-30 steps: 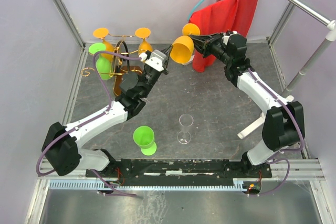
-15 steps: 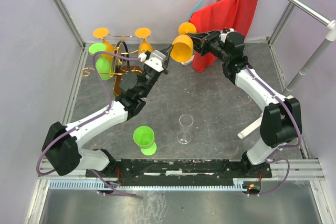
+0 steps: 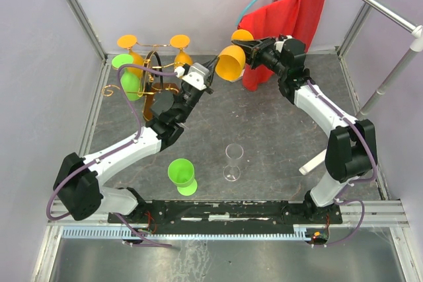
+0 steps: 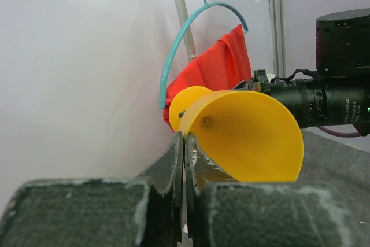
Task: Place the wine glass upside down on the wine glass rack
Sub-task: Turn the wine glass upside down at the wine rack.
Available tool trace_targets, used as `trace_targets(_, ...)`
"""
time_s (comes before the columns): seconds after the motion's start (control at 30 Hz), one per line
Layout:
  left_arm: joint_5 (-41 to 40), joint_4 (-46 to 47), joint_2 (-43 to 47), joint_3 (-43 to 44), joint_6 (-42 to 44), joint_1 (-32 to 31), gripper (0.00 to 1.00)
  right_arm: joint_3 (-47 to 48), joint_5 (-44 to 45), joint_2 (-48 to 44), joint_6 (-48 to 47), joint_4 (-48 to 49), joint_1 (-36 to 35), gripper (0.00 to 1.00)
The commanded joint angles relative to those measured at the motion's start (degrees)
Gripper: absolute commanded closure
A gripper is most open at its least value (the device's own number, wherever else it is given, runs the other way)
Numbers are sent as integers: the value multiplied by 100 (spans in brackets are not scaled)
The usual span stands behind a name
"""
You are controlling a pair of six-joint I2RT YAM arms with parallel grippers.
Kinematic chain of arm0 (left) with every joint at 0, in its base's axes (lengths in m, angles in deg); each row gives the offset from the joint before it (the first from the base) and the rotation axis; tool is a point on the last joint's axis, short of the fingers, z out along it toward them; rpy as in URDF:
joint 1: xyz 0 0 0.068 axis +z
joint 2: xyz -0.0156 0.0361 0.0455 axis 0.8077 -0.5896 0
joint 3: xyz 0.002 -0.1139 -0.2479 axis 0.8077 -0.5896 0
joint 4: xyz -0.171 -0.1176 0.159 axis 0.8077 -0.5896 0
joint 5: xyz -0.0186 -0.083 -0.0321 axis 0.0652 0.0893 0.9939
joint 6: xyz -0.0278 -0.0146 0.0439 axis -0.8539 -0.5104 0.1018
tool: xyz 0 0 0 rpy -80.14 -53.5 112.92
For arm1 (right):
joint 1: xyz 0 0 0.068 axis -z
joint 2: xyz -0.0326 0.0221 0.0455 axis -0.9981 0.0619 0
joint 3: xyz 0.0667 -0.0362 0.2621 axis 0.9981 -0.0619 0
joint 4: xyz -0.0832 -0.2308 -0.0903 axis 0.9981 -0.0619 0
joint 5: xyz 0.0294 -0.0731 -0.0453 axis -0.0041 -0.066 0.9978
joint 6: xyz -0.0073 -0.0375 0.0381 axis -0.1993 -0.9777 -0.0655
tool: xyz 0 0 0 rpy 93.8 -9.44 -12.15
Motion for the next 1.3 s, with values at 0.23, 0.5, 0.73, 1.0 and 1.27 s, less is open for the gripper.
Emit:
trace_targets(0.23,257,169,7,90,-144,-37,64,177,-235,89,140,734,-73,99)
trace_targets(0.5,84,-595,608,-404,-172,-39,35,738,-436,318,-350,502,28,99)
trace_targets(0.73,-146,-1494,1370,-831,-457,-37,19,1697,-483,336,-2290,-1322,209,99)
trace_targets(1.0,-850,-2575,1677,-196,-630,-15,7,2162,487,-134,-5304,-3184,199,99)
trace_targets(1.27,-796,-3372,1236,808,-1271,557,7,1355,1341,-943,-7614,-3094,-210,99)
